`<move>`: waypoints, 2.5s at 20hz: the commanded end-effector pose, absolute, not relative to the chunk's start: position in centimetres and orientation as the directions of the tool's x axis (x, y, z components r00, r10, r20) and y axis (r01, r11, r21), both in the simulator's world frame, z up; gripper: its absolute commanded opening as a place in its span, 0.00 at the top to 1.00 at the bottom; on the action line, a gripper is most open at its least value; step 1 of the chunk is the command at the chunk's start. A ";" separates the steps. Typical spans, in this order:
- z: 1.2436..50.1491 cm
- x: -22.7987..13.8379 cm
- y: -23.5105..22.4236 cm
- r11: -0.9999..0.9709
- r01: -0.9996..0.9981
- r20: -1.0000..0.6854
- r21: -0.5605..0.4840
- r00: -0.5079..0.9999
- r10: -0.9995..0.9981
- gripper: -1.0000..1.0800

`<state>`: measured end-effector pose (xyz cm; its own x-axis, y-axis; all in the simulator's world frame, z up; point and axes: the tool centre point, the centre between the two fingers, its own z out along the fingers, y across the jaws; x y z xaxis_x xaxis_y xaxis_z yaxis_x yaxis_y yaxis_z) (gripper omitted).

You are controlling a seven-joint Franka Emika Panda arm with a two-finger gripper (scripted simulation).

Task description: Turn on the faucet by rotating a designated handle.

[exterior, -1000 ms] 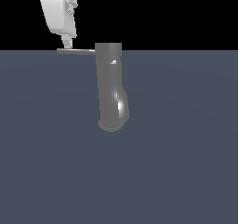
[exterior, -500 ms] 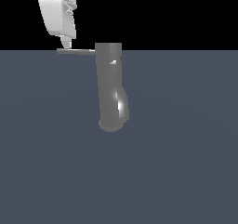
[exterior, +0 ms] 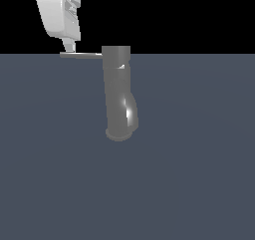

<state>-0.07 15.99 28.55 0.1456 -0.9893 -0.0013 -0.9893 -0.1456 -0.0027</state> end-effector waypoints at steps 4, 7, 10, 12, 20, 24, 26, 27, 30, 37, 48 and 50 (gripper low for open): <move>28.5 -1.7 15.5 -0.144 -0.990 0.000 0.000 0.144 -0.990 1.00; 28.5 -2.6 15.4 -0.144 -0.990 0.000 0.000 0.144 -0.990 1.00; 28.5 -3.4 15.2 -0.144 -0.990 0.000 0.000 0.144 -0.990 1.00; 28.5 -4.0 15.0 -0.144 -0.990 0.000 0.000 0.144 -0.990 1.00; 28.5 -6.3 14.5 -0.144 -0.990 0.000 0.000 0.144 -0.990 1.00; 28.6 -7.2 14.3 -0.143 -0.990 0.000 0.000 0.143 -0.990 1.00; 28.6 -7.0 14.0 -0.142 -0.990 0.001 -0.004 0.142 -0.990 1.00; 28.6 -7.2 13.7 -0.142 -0.990 0.001 -0.004 0.142 -0.990 1.00; 28.6 -7.9 12.8 -0.142 -0.990 0.001 -0.003 0.142 -0.990 1.00; 28.6 -9.5 10.5 -0.143 -0.990 0.000 -0.002 0.143 -0.990 1.00; 28.5 -12.1 6.9 -0.143 -0.990 0.000 -0.001 0.143 -0.990 1.00; 28.6 -12.5 6.2 -0.143 -0.990 0.000 -0.001 0.143 -0.990 1.00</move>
<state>-12.10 7.26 28.55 0.1530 -0.9882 -0.0001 -0.9882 -0.1530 -0.0031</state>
